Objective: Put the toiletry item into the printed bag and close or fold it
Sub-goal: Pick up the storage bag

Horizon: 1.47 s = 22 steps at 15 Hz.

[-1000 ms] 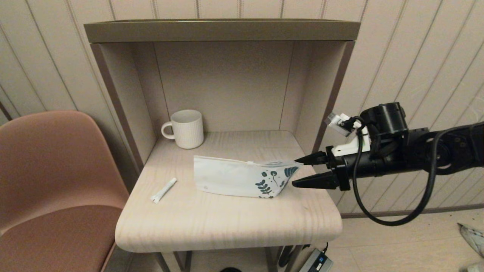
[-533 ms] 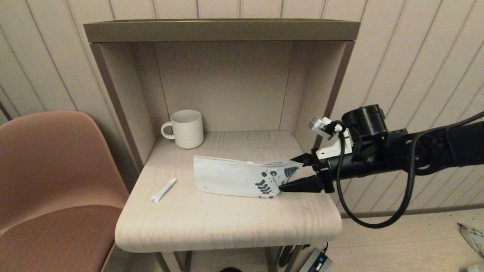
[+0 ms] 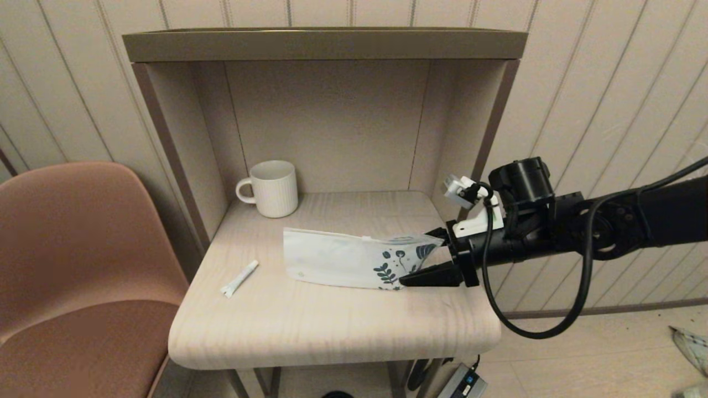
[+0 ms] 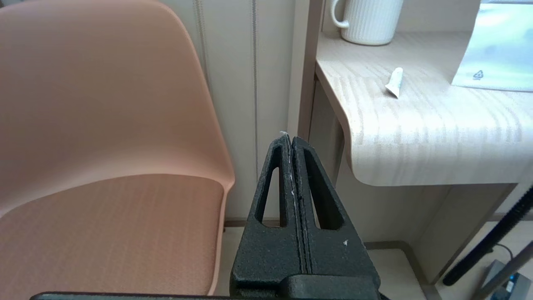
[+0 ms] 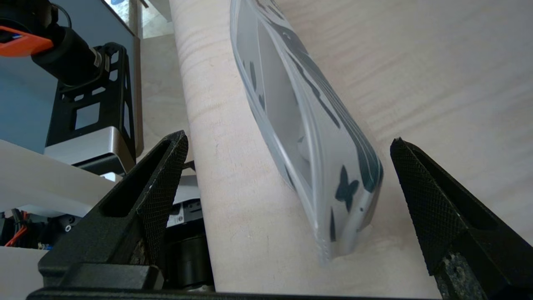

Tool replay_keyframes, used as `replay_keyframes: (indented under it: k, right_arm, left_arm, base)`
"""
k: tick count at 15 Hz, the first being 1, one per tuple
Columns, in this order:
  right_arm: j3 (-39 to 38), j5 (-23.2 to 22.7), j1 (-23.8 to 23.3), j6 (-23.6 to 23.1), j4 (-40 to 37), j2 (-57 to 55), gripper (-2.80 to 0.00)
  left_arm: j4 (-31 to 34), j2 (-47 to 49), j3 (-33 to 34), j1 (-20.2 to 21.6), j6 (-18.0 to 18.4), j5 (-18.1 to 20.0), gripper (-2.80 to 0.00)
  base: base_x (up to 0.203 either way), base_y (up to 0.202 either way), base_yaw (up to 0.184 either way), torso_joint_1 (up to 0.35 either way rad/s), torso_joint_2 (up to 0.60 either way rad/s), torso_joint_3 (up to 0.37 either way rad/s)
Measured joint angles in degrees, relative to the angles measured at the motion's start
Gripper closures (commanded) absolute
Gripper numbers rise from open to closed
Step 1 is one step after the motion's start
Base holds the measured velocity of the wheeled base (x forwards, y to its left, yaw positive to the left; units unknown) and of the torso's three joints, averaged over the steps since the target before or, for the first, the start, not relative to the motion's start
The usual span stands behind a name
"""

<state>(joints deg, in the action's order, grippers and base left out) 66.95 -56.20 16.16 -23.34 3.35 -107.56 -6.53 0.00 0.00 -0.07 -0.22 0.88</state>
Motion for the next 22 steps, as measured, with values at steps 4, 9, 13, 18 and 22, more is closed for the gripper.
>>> replay_keyframes:
  k: [4,9,13,18,22]
  right_arm:
    - [-0.06,-0.04,-0.15,0.02,1.28,-0.11,-2.80]
    - [-0.59,-0.06,-0.04,0.04,1.55,-0.21,0.00]
    - [-0.63,-0.10,0.18,0.12,1.41,-0.10,0.00]
    - [-1.79,-0.08,0.65,-0.02,1.55,0.94,0.00]
    - [-4.08,0.05,0.68,0.09,1.03,5.10,0.00]
  left_arm:
    - [0.00,0.00,0.00,-0.02,-0.04,0.00,0.00]
    - [0.00,0.00,0.00,-0.02,0.00,0.00,0.00]
    - [0.01,0.00,0.00,-0.02,-0.04,0.00,0.00]
    - [0.01,0.00,0.00,-0.04,-0.08,0.00,0.00]
    - [1.33,0.16,-0.05,0.00,2.64,-0.28,0.00]
  base:
    - [0.000,0.000,0.000,0.000,0.00,0.000]
    - [0.000,0.000,0.000,0.000,0.00,0.000]
    - [0.000,0.000,0.000,0.000,0.00,0.000]
    - [0.000,0.000,0.000,0.000,0.00,0.000]
    - [0.000,0.000,0.000,0.000,0.00,0.000]
